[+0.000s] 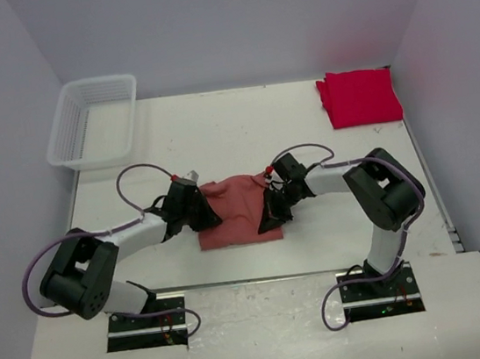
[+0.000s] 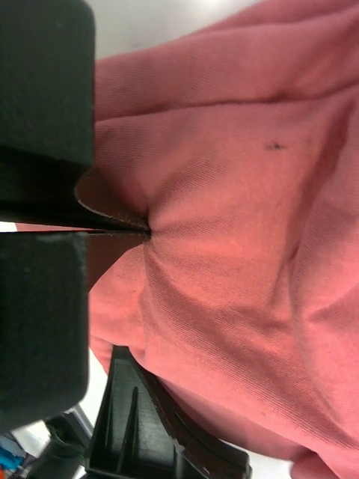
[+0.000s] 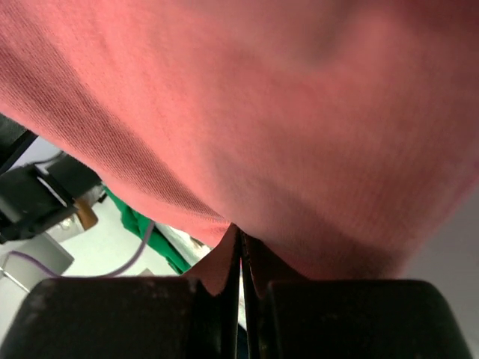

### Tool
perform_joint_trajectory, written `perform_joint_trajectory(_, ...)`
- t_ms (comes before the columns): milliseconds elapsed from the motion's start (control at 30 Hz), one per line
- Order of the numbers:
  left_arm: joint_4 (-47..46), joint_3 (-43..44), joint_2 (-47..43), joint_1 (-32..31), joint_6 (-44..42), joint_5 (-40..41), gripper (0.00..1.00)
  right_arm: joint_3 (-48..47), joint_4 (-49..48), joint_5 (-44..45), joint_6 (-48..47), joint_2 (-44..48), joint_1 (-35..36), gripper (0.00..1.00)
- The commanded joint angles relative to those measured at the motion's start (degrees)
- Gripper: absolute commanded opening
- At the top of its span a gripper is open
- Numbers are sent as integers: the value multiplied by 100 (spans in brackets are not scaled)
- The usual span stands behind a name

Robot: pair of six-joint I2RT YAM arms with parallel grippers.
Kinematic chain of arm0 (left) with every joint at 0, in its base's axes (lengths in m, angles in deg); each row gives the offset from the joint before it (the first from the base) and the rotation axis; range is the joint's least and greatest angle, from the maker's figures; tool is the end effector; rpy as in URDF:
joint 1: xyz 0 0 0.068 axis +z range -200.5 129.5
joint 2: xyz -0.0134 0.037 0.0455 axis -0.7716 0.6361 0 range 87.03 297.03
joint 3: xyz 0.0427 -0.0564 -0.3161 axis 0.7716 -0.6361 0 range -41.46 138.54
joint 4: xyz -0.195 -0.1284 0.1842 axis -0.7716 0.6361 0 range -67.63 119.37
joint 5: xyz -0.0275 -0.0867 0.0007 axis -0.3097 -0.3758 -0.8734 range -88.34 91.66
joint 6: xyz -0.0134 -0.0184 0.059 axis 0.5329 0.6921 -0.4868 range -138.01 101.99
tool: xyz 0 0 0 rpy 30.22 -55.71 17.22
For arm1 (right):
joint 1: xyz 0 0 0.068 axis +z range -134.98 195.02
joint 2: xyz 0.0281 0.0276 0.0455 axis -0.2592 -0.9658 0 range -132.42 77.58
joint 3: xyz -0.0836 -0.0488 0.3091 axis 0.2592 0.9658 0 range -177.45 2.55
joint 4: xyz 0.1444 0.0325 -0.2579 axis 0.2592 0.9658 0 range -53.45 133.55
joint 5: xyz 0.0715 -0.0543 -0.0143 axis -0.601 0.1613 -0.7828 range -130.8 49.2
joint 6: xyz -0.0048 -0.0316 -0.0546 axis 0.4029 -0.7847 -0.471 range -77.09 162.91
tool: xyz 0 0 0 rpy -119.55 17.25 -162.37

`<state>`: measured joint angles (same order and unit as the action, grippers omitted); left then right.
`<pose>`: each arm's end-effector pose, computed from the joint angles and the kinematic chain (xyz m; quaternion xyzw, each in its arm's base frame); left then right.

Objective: Fold and stack the t-shirts
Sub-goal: Fold the long partially folded tshirt into a neat square, then smooth out wrinkles on the folded tshirt

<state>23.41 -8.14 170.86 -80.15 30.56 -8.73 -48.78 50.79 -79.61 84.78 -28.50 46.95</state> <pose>0.2460 -0.1502 0.1525 -0.1252 0.9325 -0.2732 0.2004 0.2895 0.2163 0.1167 -0.0201 -0.9292 -0.3644 0.0587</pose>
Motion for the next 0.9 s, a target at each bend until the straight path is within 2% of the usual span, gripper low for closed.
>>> perform_joint_trajectory(0, 1003, -475, -357, -374, 380, 283, 0, 781, -9, 1525, 32, 104, 340, 0)
perform_joint_trajectory(233, 1503, -292, -1114, -683, 127, 994, 0, 1178, 175, 2412, -151, 1457, 877, 0)
perform_joint_trajectory(400, 2084, 315, -1185, -682, -172, 1820, 0, 810, 1150, 3395, -346, 2670, 1140, 0)
perform_joint_trajectory(500, 2330, 692, -1342, -691, -427, 2197, 0, 449, 1616, 3669, -556, 3477, 1237, 0)
perform_joint_trajectory(600, 2489, 1062, -1553, -709, -638, 2462, 0, -121, 2047, 4011, -811, 3674, 1238, 0)
perform_joint_trajectory(667, 2498, 1342, -1485, -718, -787, 2463, 0, -568, 2144, 4223, -1145, 3464, 1176, 0)
perform_joint_trajectory(700, 2454, 1431, -1414, -718, -814, 2402, 0, -728, 2179, 4215, -1311, 3071, 1132, 1)
perform_joint_trajectory(767, 2453, 1755, -1064, -718, -964, 2218, 0, -1246, 2223, 4118, -1496, 2630, 1097, 12)
perform_joint_trajectory(833, 2471, 2019, -835, -709, -1008, 2042, 0, -1623, 2206, 4423, -1585, 2058, 1097, 38)
perform_joint_trajectory(867, 2497, 2081, -668, -718, -1052, 2006, 0, -1739, 2189, 4469, -1698, 1891, 1088, 45)
